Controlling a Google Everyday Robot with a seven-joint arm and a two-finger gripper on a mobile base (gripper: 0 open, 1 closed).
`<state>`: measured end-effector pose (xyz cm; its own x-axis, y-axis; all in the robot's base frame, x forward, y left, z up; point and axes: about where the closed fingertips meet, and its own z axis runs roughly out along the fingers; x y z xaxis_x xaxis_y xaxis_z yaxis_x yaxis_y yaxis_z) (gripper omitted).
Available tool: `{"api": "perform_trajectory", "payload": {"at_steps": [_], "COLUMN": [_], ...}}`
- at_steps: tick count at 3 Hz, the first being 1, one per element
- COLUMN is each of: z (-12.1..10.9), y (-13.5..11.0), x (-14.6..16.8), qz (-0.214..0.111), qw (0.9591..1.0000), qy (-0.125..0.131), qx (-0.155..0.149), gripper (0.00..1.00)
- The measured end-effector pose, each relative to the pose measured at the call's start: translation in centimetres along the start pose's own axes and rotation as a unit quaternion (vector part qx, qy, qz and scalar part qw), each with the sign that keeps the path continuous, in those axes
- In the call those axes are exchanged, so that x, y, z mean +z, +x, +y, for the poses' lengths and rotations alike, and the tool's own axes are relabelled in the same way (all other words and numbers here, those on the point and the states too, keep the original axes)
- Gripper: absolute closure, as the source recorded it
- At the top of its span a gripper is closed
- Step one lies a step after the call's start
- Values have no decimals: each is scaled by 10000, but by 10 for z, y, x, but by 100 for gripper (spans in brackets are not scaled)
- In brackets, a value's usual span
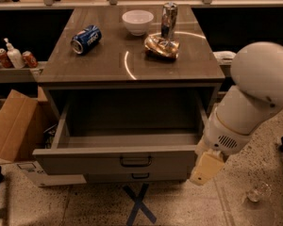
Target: Close top drawer
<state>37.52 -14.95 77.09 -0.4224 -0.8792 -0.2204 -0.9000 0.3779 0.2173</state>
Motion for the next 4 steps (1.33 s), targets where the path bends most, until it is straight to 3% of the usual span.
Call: {"api": "perform_trajectory", "payload": {"at_steps": [2,3,4], "z": [11,7,-13], "y": [24,30,32], "x": [59,89,125], "qz": [323,519,460], "qw": [9986,9973,9963], "qy": [-181,-162,-163], "qx": [364,484,708], "gripper": [87,100,100]}}
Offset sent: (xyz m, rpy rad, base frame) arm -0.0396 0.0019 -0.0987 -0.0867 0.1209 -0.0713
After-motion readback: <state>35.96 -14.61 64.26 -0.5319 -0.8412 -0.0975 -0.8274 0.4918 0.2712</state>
